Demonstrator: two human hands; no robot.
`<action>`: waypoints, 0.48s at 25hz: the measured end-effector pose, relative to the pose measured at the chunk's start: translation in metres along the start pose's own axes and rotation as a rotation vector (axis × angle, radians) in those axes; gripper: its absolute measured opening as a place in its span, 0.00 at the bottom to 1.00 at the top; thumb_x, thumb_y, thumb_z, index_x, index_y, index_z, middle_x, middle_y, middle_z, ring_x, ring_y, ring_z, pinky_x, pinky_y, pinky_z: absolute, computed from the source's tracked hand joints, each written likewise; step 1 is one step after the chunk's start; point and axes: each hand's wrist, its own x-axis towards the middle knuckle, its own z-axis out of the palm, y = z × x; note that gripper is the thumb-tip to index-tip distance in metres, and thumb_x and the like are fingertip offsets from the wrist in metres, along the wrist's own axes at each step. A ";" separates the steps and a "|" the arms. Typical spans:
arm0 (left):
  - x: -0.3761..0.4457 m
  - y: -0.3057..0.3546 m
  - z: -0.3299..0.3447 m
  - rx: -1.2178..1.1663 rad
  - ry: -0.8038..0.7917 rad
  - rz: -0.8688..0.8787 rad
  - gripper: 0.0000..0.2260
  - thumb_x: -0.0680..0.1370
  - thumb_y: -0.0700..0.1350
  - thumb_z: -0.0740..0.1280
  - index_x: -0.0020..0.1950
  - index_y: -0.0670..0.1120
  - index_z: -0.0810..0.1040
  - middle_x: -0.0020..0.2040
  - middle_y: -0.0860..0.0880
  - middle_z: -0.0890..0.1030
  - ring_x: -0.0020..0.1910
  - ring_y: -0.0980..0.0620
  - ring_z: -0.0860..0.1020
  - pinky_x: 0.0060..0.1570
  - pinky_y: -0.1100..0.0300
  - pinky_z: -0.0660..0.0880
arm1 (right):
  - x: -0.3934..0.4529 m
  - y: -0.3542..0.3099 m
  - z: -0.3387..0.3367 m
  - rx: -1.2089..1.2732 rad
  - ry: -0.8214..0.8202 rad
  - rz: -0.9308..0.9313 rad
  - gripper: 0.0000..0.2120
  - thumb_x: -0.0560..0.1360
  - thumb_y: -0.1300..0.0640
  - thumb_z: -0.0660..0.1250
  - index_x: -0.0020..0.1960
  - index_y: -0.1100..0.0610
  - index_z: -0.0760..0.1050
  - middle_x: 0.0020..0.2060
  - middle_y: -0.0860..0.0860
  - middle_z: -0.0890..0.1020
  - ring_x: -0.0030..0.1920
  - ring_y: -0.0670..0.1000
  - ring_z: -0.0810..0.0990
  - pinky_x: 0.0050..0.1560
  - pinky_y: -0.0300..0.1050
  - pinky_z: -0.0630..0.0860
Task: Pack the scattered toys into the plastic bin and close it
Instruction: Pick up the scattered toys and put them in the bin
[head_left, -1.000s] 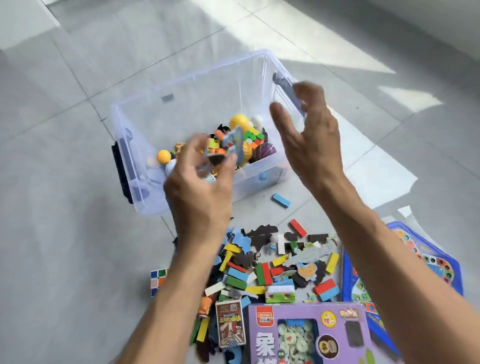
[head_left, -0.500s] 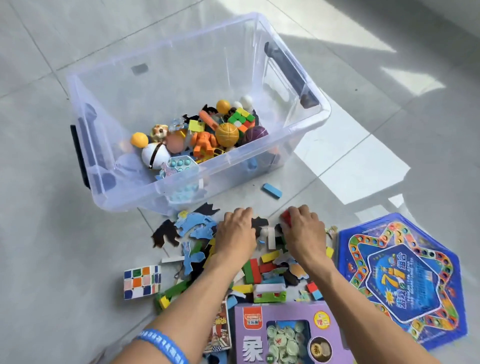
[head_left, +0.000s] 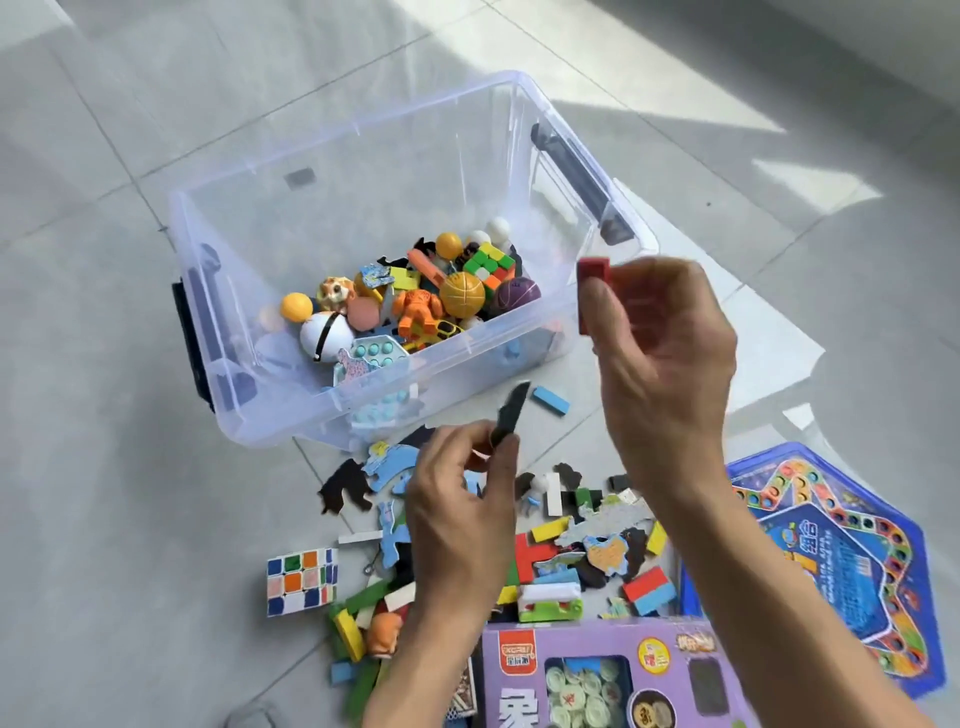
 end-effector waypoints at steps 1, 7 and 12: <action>0.010 0.028 -0.018 -0.061 0.076 0.055 0.00 0.77 0.48 0.70 0.46 0.53 0.80 0.39 0.56 0.79 0.35 0.57 0.76 0.35 0.65 0.70 | 0.024 -0.021 0.009 0.008 0.013 -0.036 0.07 0.77 0.51 0.69 0.50 0.53 0.74 0.40 0.46 0.80 0.39 0.49 0.81 0.38 0.45 0.78; 0.107 0.063 -0.081 0.000 0.408 0.101 0.13 0.76 0.49 0.69 0.59 0.49 0.77 0.48 0.55 0.78 0.40 0.56 0.76 0.40 0.65 0.72 | 0.037 0.002 0.005 -0.097 0.207 -0.021 0.05 0.76 0.57 0.65 0.46 0.58 0.74 0.35 0.46 0.78 0.35 0.52 0.78 0.37 0.46 0.75; 0.015 -0.050 -0.044 0.171 0.089 -0.010 0.06 0.77 0.40 0.66 0.51 0.48 0.79 0.44 0.52 0.82 0.40 0.54 0.79 0.41 0.57 0.78 | -0.059 0.117 0.022 -0.521 -0.237 0.167 0.08 0.78 0.53 0.66 0.55 0.53 0.75 0.43 0.46 0.81 0.37 0.45 0.79 0.42 0.51 0.80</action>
